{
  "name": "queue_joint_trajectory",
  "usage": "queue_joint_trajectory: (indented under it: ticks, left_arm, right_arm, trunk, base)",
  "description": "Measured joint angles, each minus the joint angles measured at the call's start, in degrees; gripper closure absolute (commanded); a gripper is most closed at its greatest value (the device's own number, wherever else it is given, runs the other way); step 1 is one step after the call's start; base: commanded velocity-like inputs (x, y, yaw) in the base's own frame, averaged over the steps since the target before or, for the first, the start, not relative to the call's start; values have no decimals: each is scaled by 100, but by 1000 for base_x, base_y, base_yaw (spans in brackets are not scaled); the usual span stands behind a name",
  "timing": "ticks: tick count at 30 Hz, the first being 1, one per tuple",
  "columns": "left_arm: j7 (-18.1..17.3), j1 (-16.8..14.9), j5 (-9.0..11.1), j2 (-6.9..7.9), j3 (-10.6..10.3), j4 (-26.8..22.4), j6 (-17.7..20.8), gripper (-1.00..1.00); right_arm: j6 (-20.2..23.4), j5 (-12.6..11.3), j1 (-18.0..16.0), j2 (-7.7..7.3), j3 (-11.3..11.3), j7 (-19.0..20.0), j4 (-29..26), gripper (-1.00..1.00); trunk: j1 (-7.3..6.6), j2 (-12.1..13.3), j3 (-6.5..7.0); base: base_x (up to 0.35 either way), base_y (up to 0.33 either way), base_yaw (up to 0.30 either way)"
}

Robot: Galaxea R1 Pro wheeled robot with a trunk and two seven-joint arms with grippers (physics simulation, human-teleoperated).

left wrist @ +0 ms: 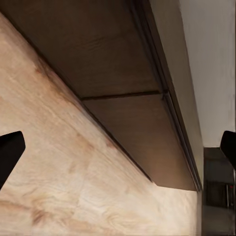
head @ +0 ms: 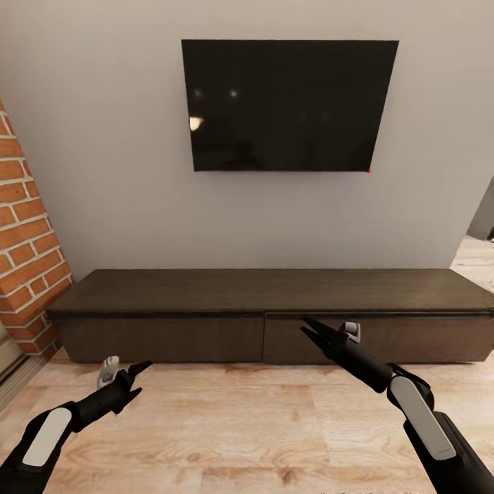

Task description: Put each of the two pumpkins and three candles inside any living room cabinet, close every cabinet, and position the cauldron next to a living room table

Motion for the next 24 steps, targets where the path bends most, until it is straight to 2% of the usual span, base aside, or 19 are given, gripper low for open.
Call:
queue_joint_trajectory:
  ticks: [3,6,18,21,24]
  left_arm:
    - [9,-6,238,58,116,36,-8,-100]
    - [-8,-7,314,77,159,42,-17,-100]
    - [47,-8,335,48,207,64,-180,-100]
    - [50,-7,338,51,211,64,-451,-100]
    - [50,-6,334,33,308,64,-663,-100]
  right_arm:
    - [-2,34,0,3,-3,-2,-44,-100]
    - [-3,51,0,8,0,-6,-88,-100]
    - [-6,64,0,16,40,-31,-116,-100]
    - [-6,66,-1,9,47,-30,-181,-100]
    - [-3,66,-1,12,53,-56,-232,-100]
  trunk:
    - [0,0,18]
    - [0,0,36]
    - [0,0,108]
    - [0,0,119]
    - [0,0,123]
  base:
    - [0,0,-243]
    - [0,0,-243]
    - [20,0,-242]
    - [5,0,-98]
    - [1,0,-28]
